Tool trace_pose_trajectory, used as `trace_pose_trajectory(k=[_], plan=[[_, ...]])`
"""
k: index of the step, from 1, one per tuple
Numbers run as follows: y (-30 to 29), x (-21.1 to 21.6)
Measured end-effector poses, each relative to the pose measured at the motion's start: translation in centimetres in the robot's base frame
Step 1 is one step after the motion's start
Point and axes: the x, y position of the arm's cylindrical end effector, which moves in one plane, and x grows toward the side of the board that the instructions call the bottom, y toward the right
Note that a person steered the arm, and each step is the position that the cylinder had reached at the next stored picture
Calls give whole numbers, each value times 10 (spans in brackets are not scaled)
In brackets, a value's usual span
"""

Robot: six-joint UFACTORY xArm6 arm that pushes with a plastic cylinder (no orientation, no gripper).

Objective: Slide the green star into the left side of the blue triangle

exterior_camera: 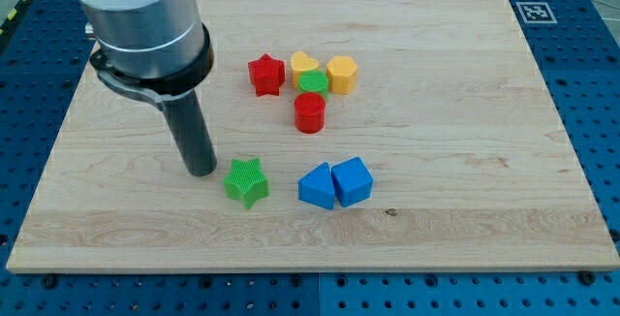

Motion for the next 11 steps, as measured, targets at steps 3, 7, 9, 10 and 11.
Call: trace_pose_trajectory(k=[3,7,9,10,11], plan=[[36,6],[29,51],[31,48],[34,43],[45,40]])
